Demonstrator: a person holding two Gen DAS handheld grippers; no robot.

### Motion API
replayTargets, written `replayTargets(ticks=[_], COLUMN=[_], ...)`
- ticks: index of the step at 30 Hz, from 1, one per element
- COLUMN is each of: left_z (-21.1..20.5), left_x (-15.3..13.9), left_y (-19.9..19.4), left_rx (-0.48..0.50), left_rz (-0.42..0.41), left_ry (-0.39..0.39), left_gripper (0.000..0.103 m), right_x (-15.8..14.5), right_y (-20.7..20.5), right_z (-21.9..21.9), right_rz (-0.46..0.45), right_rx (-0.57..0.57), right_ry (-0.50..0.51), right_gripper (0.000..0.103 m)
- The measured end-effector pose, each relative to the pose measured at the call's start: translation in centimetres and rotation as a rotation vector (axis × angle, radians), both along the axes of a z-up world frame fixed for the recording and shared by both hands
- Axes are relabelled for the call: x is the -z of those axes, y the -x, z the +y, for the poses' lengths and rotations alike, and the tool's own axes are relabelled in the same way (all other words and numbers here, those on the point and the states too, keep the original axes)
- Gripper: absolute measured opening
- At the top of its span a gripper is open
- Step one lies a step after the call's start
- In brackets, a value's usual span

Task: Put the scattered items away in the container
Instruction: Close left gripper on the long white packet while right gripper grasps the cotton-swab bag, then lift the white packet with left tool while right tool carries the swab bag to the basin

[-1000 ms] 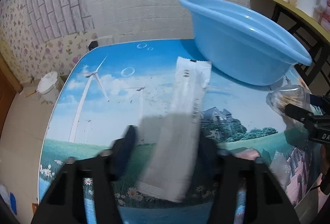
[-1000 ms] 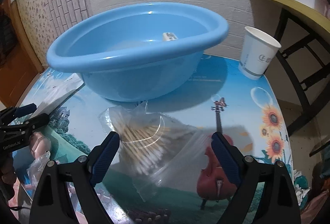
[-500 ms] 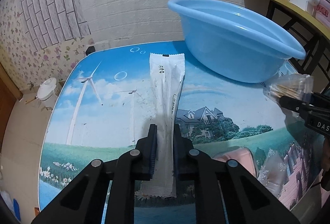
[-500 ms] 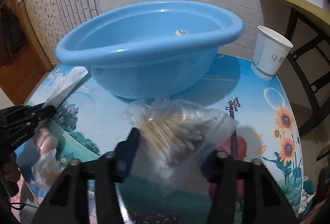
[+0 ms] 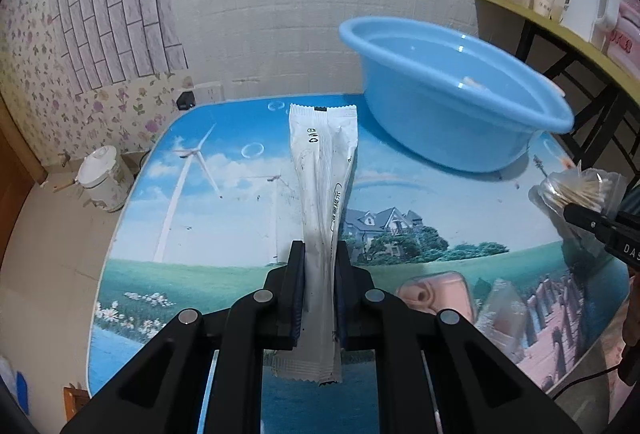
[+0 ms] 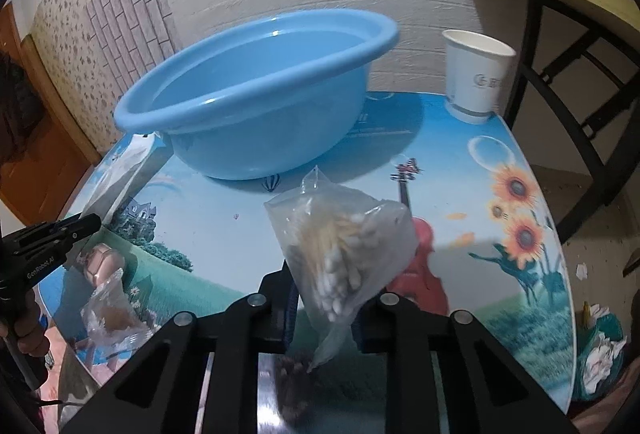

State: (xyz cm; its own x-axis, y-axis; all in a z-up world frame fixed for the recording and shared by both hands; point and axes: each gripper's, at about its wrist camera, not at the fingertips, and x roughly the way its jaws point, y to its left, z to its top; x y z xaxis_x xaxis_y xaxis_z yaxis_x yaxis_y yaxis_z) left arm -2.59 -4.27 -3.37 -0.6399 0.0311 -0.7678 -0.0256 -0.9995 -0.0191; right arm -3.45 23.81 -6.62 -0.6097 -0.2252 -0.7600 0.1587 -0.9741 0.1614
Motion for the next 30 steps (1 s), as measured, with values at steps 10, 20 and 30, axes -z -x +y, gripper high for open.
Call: replayTargets(ticks=[10,20,30], left_z=[-0.5,-1.7,-3.5], left_x=[-2.1,-3.4,-3.9], left_y=[-2.0,-3.5,-3.8], left_rx=[-0.002,-0.034,-0.092], left_rz=[0.046,0.088,0.097], left_ry=[-0.027,-0.043,-0.053], left_gripper=[0.012,0.012,0.012], right_x=[-2.9,-4.8,-5.9], right_y=[-1.6,-3.1,-3.9], right_z=[-0.4,-1.0,0.1], right_rz=[0.029,0.060,0.079], right_rx=[0.020,0.028,0.078], right_ry=[0.079,0.083,0.070], right_gripper=[0.021,0.021,0.021])
